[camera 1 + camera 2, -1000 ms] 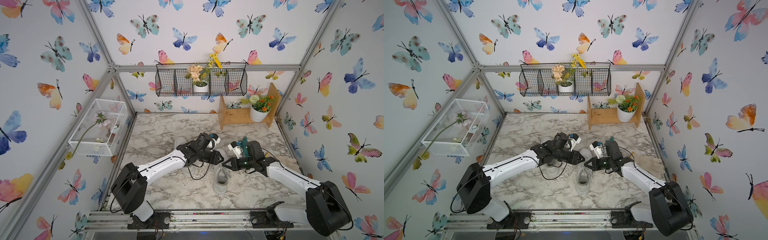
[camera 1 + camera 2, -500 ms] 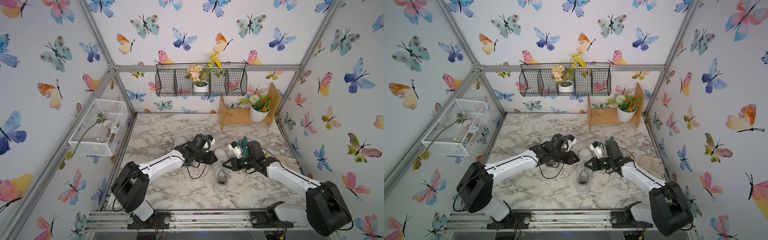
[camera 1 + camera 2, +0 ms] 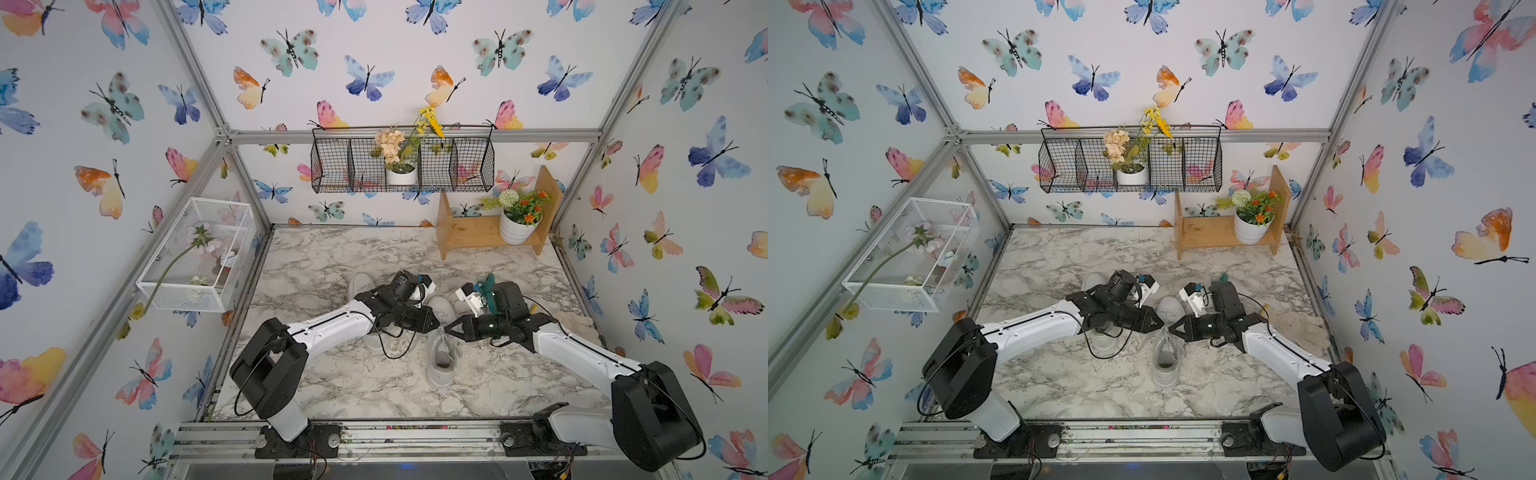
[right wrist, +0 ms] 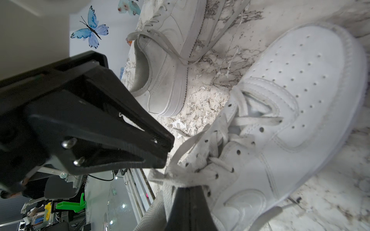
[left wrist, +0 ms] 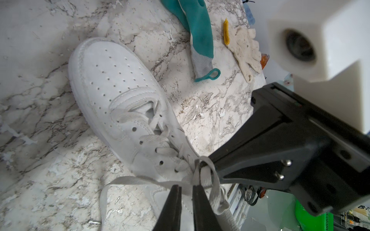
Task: Tie the shoes
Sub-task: Cross the shoelace with the shoelace.
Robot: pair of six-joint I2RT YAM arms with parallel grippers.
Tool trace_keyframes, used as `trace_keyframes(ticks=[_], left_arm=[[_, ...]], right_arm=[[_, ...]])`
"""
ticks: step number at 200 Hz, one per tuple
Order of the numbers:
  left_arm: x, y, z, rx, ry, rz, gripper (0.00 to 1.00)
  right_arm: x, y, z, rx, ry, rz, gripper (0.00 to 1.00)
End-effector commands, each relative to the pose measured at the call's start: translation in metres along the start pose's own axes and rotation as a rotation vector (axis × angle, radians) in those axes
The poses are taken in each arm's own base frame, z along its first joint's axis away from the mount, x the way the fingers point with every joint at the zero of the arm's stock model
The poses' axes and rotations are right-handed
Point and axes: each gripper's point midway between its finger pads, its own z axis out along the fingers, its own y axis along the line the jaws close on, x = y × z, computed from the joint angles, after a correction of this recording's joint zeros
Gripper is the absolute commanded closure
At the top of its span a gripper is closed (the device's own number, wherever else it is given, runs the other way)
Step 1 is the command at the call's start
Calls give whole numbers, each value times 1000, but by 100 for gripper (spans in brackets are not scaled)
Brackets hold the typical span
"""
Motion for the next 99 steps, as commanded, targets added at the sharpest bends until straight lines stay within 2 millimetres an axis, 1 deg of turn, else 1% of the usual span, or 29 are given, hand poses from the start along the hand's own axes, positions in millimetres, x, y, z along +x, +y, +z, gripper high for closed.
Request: trace_keyframes(ticks=[1,66,99], left_arm=[[-2,-15,1,59,7,20,82],[-5,-20,-1,69,-2,26,81],[-5,-23,2,76,0,31,78]], right_arm=[[-1,-3,1,26,11,-5,98],[-1,-3,1,21,11,-5,98],[-1,-2,1,18,14,-4,98]])
